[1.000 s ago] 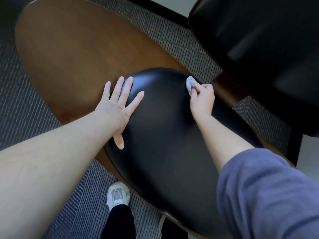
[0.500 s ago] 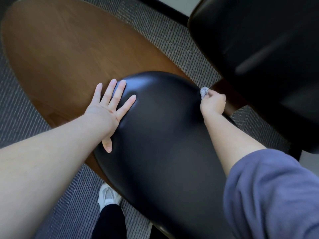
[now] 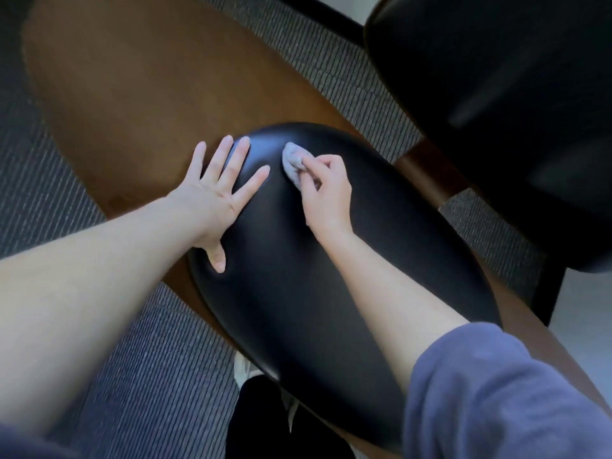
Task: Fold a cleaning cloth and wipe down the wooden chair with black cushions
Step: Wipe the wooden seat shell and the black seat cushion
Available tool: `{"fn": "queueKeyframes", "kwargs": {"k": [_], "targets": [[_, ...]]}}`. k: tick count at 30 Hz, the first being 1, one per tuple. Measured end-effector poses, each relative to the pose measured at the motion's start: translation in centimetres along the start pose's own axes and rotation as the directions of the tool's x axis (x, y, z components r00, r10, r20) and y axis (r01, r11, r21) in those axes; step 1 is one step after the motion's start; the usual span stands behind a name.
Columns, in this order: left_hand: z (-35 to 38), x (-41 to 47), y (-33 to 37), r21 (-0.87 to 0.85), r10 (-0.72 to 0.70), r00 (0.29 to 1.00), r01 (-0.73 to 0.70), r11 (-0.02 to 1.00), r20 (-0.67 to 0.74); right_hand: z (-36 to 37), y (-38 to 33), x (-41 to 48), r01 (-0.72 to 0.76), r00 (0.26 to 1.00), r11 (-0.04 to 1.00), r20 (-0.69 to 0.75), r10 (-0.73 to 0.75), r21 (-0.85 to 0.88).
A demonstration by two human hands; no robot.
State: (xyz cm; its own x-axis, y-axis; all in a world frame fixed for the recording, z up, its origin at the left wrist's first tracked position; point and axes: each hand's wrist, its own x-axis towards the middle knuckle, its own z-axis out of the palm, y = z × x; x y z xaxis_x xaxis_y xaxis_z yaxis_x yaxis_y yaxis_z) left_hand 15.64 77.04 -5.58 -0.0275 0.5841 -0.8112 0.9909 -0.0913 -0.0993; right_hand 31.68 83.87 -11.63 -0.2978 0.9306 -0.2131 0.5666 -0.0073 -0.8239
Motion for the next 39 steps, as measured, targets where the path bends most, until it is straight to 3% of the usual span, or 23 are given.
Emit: {"fn": "queueKeyframes", "kwargs": {"k": [5, 12, 18, 25, 28, 31, 36, 39], "targets": [[1.8, -0.9, -1.6, -0.043, 0.140, 0.955, -0.157, 0.987, -0.263, 0.6, 0.6, -6.2, 0.148, 0.985, 0.988, 0.096, -0.144, -0.035], [4.7, -2.2, -2.7, 0.036, 0.187, 0.871, -0.192, 0.981, -0.454, 1.1, 0.7, -11.3, 0.292, 0.923, 0.954, 0.279, -0.264, -0.063], [5.5, -3.2, -1.6, 0.154, 0.164, 0.907, -0.111, 0.982, -0.389, 0.1, 2.4, -13.3, 0.567, 0.743, 0.816, 0.497, -0.448, -0.112], [6.1, -4.4, 2.1, 0.129, 0.068, 0.933, -0.023, 0.991, -0.354, -3.8, 6.1, -17.1, 0.790, 0.459, 0.611, 0.712, -0.531, -0.053], [6.2, -4.8, 2.7, 0.101, 0.022, 0.927, 0.017, 0.995, -0.374, -3.8, 6.1, -17.5, 0.850, 0.382, 0.525, 0.741, -0.552, -0.047], [6.1, -5.1, 2.5, 0.063, -0.017, 0.926, 0.044, 0.997, -0.378, -2.0, 4.5, -16.9, 0.841, 0.424, 0.536, 0.694, -0.582, -0.064], [6.4, -5.3, 0.6, -0.053, 0.057, 0.908, -0.087, 0.995, -0.415, 1.6, 1.9, -16.5, 0.774, 0.574, 0.613, 0.585, -0.573, -0.158], [6.1, -5.5, 0.3, -0.010, 0.063, 0.922, -0.072, 0.997, -0.382, 1.2, 3.1, -17.6, 0.818, 0.518, 0.558, 0.596, -0.613, -0.137]]}}
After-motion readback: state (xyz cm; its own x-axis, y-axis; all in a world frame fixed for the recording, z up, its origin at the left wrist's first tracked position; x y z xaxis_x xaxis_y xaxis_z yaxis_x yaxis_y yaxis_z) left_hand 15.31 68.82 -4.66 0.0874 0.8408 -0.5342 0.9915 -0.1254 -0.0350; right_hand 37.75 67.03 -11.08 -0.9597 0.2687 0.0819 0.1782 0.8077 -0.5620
